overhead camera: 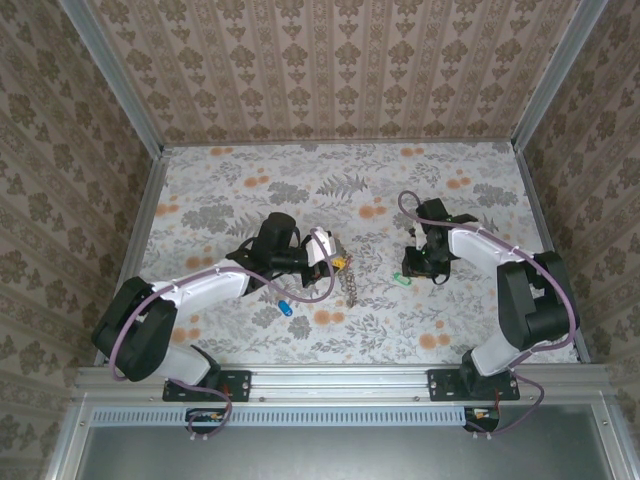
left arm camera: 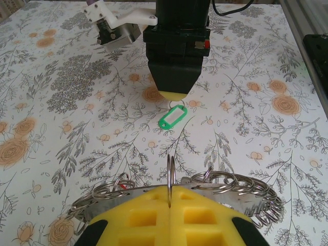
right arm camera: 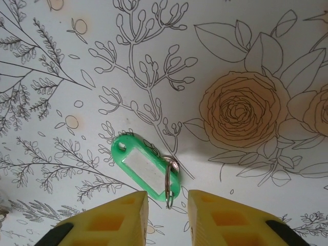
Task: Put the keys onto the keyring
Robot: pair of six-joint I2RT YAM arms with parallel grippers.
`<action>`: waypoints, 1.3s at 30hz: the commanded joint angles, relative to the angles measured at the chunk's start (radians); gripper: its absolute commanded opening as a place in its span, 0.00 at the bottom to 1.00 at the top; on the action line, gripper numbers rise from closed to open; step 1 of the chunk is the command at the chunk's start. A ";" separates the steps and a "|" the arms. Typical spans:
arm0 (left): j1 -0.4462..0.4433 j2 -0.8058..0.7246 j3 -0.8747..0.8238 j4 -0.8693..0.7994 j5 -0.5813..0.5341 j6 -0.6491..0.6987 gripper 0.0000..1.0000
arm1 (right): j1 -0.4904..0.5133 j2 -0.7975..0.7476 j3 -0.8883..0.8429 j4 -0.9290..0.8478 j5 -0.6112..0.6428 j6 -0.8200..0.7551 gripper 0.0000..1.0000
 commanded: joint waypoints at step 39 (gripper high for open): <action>0.014 0.022 0.050 0.062 0.061 -0.086 0.00 | 0.031 -0.300 -0.091 0.221 -0.238 -0.193 0.00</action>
